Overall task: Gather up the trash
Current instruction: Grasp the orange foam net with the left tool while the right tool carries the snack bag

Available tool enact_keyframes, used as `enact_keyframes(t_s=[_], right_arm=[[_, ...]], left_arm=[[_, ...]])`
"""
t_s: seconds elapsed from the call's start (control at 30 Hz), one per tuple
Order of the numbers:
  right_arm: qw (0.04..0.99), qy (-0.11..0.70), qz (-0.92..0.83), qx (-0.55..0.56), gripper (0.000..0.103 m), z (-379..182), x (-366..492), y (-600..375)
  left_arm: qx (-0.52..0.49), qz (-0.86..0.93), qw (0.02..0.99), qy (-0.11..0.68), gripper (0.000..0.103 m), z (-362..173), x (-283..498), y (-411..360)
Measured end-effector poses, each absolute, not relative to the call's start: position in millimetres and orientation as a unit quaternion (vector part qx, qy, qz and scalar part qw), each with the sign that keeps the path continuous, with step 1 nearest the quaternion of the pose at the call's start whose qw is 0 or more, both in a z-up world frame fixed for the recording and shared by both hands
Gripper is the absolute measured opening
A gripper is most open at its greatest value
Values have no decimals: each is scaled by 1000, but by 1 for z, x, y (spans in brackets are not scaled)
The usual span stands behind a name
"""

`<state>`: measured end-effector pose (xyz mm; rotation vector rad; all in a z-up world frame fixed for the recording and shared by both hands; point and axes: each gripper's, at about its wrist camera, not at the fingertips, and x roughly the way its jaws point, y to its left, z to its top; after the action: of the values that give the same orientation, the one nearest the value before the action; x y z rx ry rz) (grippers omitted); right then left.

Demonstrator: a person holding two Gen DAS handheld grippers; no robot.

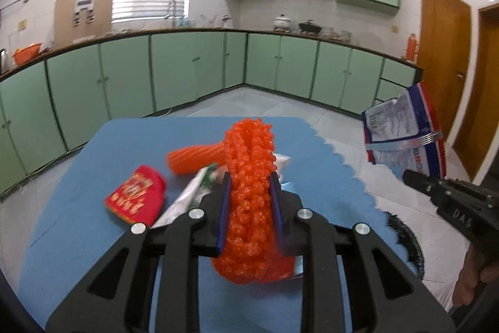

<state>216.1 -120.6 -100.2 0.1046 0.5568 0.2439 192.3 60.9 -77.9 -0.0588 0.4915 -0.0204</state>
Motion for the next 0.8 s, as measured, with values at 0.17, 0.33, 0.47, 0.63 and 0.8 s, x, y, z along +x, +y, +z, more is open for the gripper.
enact_keyframes(t_s=[0.17, 0.33, 0.47, 0.63, 0.8], right_arm=[[956, 273, 90, 58, 3, -96, 204, -148], [958, 275, 47, 65, 3, -96, 190, -187], [957, 279, 10, 73, 3, -99, 179, -221], [954, 289, -18, 83, 3, -109, 171, -253], [946, 308, -35, 93, 3, -131, 169, -276]], left_arm=[[-29, -61, 968, 241, 21, -75, 200, 21], [-26, -116, 963, 243, 21, -79, 210, -31], [-26, -150, 958, 245, 21, -86, 216, -67], [-19, -182, 951, 248, 21, -98, 226, -108], [-16, -204, 943, 261, 21, -115, 236, -139]])
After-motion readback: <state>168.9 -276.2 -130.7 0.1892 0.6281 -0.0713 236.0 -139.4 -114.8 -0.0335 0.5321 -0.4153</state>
